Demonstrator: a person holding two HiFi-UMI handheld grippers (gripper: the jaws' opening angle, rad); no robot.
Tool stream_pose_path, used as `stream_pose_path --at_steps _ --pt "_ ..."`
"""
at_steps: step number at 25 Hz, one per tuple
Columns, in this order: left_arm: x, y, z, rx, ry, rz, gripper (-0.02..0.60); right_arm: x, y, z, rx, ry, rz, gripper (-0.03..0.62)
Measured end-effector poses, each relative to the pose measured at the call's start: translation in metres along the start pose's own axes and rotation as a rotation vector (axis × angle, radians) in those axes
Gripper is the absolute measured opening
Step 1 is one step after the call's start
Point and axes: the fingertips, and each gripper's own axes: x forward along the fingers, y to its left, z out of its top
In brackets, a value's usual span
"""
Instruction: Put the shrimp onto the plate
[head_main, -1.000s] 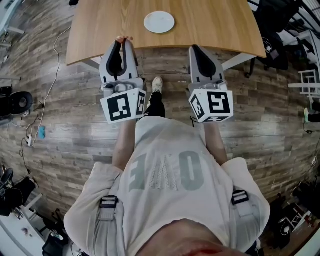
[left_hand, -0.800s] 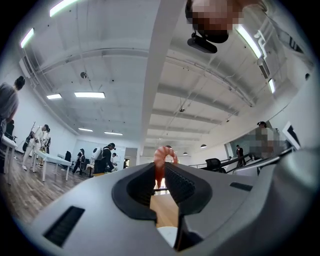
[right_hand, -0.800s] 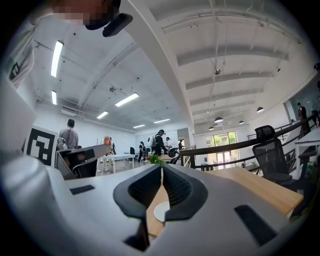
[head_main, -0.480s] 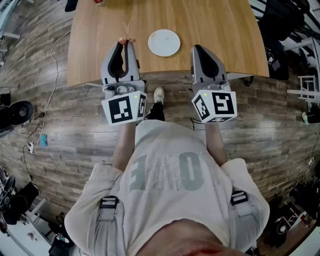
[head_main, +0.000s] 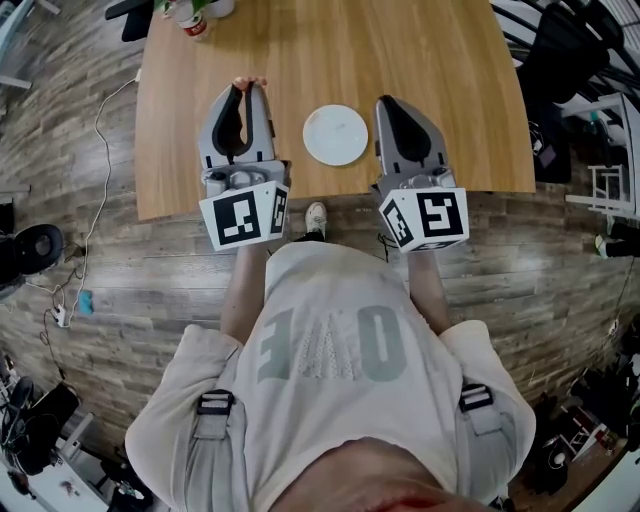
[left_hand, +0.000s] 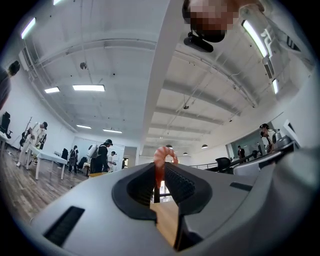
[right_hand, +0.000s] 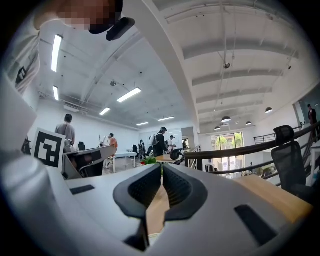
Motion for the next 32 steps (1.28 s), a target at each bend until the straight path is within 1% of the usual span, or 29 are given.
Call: stream_pose_path --at_steps 5,11,18,25,32 --pt "0.036 0.003 -0.007 0.005 -0.002 -0.031 0.058 0.036 -0.016 -0.005 0.013 0.019 -0.008 0.026" --pt "0.063 0.018 -0.014 0.006 -0.002 -0.039 0.058 0.068 -0.019 -0.006 0.022 0.022 -0.011 0.026" --pt "0.062 0.007 -0.026 -0.006 0.031 -0.028 0.058 0.072 -0.027 -0.012 0.022 0.049 0.008 0.026" --pt "0.060 -0.006 -0.028 0.002 0.040 -0.008 0.058 0.073 -0.031 -0.009 0.030 0.027 0.044 0.026" --pt "0.060 -0.036 -0.024 0.007 0.038 -0.027 0.058 0.061 -0.042 -0.010 0.034 0.023 0.063 0.026"
